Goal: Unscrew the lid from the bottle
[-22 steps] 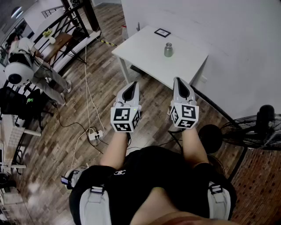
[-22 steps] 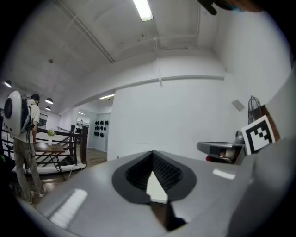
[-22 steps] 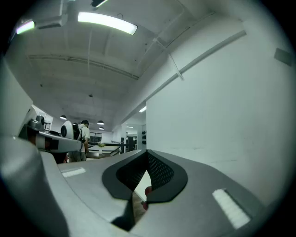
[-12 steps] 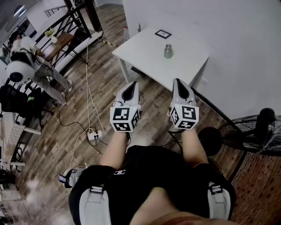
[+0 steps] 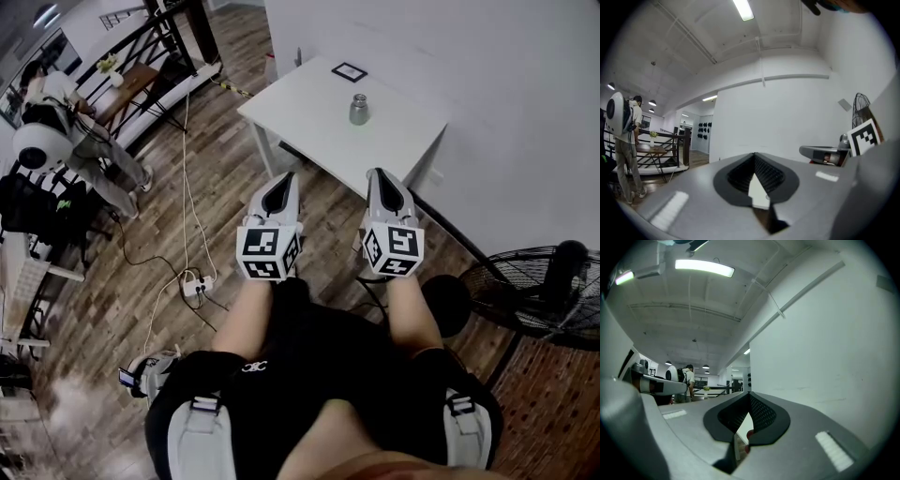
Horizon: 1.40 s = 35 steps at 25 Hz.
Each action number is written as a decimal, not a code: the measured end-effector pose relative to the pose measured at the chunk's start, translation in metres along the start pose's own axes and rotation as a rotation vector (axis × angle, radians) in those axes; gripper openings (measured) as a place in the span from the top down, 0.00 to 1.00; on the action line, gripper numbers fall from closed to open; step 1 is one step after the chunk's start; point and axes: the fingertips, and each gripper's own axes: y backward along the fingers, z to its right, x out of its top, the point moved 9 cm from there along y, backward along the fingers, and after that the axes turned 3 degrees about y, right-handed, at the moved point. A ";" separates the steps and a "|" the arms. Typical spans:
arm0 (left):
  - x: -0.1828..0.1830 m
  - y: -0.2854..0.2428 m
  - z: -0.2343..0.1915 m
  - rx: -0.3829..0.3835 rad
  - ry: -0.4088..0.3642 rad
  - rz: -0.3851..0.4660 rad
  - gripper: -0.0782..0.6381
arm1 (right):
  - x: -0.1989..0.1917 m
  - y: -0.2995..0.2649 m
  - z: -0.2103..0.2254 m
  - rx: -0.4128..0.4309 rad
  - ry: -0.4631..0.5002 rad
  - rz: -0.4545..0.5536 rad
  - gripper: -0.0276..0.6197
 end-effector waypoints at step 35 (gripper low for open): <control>-0.020 -0.334 -0.211 -0.351 0.064 -0.087 0.82 | -0.073 -0.311 0.006 -0.318 0.057 -0.107 0.96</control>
